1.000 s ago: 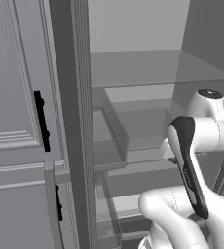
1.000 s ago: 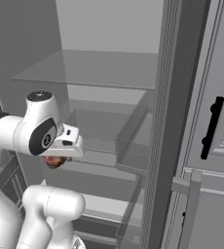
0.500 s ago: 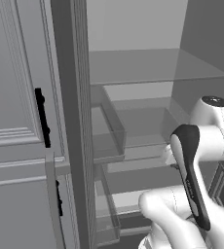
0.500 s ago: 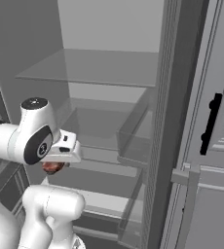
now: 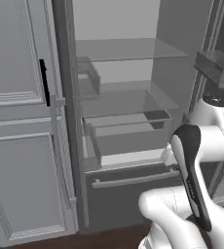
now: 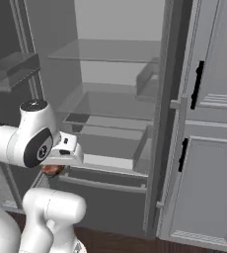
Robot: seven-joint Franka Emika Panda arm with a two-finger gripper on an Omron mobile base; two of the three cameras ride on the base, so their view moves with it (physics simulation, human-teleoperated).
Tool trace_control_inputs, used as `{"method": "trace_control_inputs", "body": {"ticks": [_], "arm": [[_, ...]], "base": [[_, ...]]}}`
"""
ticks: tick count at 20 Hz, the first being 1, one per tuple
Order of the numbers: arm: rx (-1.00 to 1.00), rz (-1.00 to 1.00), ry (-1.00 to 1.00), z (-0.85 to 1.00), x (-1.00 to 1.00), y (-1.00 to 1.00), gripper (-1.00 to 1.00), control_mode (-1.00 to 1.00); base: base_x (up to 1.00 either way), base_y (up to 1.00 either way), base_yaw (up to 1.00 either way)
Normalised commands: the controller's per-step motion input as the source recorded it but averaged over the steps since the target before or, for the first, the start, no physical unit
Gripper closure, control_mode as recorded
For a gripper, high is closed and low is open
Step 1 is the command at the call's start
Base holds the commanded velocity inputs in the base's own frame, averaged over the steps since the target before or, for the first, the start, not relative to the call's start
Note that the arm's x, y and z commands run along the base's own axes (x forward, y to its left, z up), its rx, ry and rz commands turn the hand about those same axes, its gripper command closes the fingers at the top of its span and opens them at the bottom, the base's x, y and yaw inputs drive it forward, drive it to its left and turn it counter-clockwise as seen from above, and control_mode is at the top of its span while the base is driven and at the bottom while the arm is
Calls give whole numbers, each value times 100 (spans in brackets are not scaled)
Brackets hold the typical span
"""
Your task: Place one cucumber and one steak in each tupperware on the nearby counter, to pack two identical lunches.
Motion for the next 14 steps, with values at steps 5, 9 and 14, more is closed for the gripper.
{"method": "trace_control_inputs", "body": {"ticks": [5,9,14], "arm": [[0,0,0,0,0,0,100,100],[0,0,0,0,0,0,100,100],[0,0,0,0,0,0,100,100]], "base": [[-39,0,-76],[0,0,-100],[6,-22,-90]]}}
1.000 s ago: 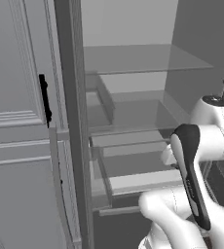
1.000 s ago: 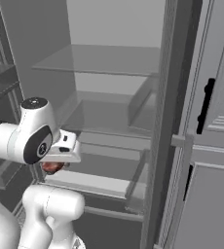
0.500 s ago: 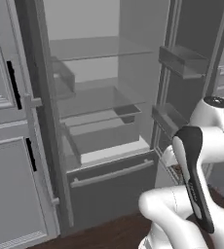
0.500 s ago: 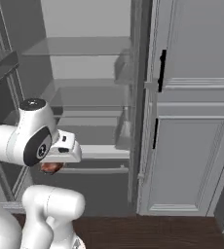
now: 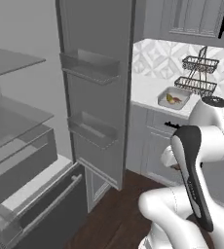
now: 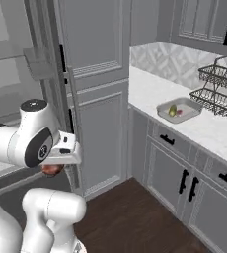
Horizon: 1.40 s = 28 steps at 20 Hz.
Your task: Place one cucumber and one steak in each tupperware on the nearby counter, to pack two identical lunches.
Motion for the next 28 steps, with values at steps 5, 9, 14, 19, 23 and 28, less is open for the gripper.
{"method": "trace_control_inputs", "body": {"ticks": [5,9,14,19,23,28], "arm": [[0,0,0,0,0,0,100,100],[0,0,0,0,0,0,100,100],[0,0,0,0,0,0,100,100],[0,0,0,0,0,0,100,100],[0,0,0,0,0,0,100,100],[0,0,0,0,0,0,100,100]], "base": [[35,-58,-73],[29,-77,-69],[55,-97,-41],[72,-100,-34],[40,-100,-50],[59,-44,-29]]}}
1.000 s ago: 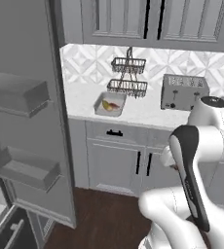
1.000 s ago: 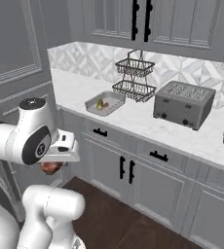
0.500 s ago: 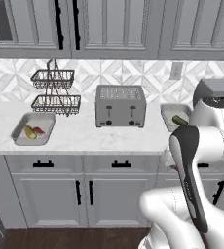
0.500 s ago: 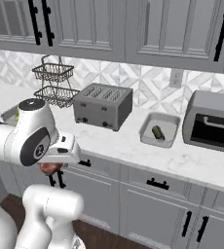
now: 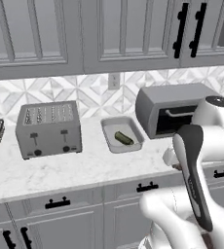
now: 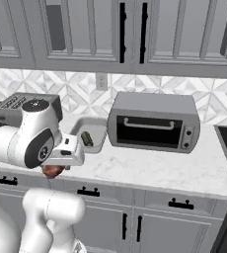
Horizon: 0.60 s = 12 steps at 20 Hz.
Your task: Place one cucumber and one steak in each tupperware on the nearby counter, to pack two identical lunches.
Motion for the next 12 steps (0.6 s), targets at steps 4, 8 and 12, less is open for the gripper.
{"method": "trace_control_inputs", "body": {"ticks": [4,8,12], "arm": [[0,0,0,0,0,0,100,100],[0,0,0,0,0,0,100,100],[0,0,0,0,0,0,100,100]], "base": [[75,6,2],[57,0,6],[6,0,0]]}}
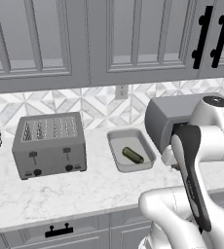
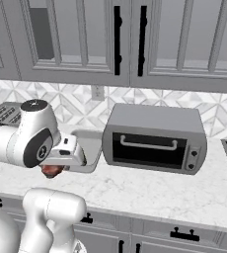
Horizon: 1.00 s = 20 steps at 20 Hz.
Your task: Place one cucumber and one steak in each tupperware on the nearby counter, to pack two identical lunches.
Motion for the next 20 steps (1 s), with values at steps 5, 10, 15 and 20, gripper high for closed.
{"method": "trace_control_inputs", "body": {"ticks": [5,10,15,20], "arm": [[0,0,-2,-10,13,10,100,-100],[0,0,-9,-19,91,43,100,-100],[0,0,-3,-49,99,30,100,-100],[0,0,0,-45,100,19,100,-100]], "base": [[0,0,0],[0,0,0],[0,0,0],[0,0,0]]}}
